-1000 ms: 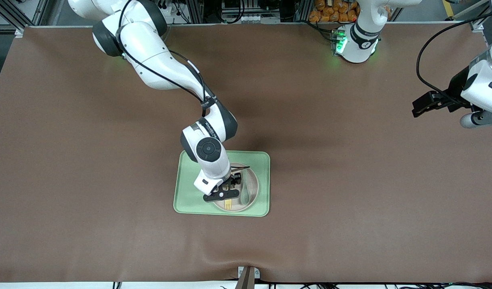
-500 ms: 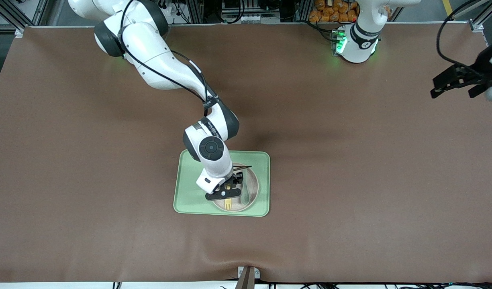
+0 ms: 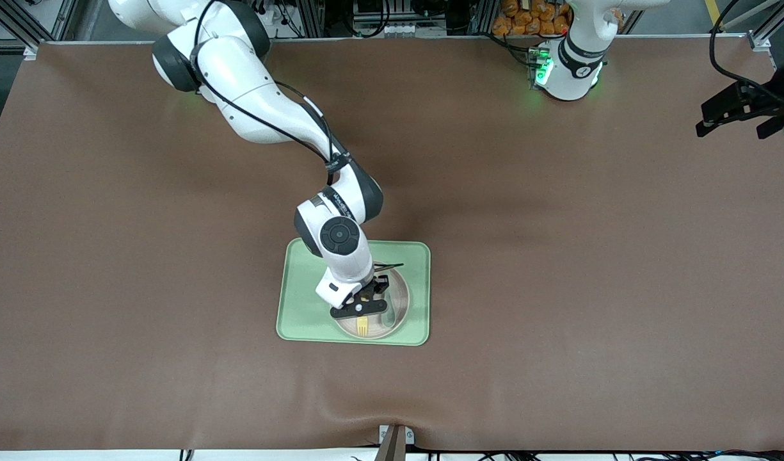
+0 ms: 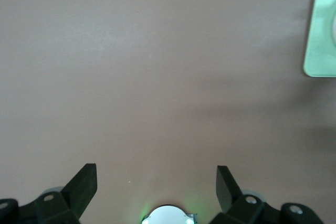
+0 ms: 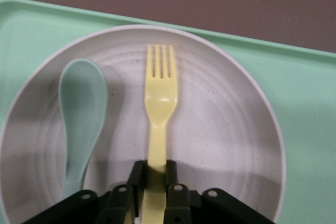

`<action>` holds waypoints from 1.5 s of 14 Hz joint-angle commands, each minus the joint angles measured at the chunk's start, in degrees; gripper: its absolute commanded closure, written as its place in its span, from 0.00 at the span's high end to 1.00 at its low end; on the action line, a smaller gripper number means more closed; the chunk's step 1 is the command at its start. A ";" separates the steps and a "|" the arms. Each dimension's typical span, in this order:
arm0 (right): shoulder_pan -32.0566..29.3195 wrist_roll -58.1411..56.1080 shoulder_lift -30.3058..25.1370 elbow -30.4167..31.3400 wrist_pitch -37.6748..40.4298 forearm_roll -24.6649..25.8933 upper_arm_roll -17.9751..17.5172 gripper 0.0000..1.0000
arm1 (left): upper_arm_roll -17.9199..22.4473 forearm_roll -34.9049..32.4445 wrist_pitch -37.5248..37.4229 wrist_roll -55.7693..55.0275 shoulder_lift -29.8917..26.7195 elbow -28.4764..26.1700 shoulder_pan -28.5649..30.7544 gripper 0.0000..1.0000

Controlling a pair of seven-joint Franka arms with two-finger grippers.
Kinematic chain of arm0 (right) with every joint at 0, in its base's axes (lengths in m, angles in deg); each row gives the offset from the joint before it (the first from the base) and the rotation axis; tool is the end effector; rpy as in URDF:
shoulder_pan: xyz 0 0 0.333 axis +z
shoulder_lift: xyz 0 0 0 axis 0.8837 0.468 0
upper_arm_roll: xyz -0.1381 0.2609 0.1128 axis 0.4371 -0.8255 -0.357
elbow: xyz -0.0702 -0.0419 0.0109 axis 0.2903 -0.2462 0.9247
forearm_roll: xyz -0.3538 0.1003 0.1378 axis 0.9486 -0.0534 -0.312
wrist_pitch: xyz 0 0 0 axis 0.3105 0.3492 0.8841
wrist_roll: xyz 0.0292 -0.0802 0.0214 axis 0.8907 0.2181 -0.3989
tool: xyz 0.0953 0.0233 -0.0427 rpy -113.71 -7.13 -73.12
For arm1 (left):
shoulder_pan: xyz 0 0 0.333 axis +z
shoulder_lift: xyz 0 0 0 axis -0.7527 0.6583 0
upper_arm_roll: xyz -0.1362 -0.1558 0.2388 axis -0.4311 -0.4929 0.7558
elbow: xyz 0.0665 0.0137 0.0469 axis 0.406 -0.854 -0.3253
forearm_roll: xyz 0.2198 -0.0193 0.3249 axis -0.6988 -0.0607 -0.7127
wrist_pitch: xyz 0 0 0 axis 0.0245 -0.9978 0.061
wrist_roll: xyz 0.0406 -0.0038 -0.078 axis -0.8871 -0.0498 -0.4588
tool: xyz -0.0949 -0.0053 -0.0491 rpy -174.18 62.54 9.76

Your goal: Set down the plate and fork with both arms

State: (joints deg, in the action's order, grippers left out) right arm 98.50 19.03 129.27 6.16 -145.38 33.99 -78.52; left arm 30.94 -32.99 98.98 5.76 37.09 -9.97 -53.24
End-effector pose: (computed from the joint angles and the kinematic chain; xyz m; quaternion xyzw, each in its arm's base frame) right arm 0.6498 0.4424 0.1931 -0.9955 -0.0683 -0.0635 0.0145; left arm 0.5157 -0.0283 0.6628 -0.9994 0.0177 0.0296 0.0037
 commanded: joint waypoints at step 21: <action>-14.61 -1.76 -16.06 24.36 -3.69 3.83 -7.22 0.00 | -2.82 0.81 6.84 -8.65 -3.66 -7.28 0.37 1.00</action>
State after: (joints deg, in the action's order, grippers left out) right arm 84.24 16.91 119.60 18.59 -143.13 36.30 -84.86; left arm 28.33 -33.00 104.75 -1.95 35.24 -15.41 -53.18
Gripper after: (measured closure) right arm 0.819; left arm 0.000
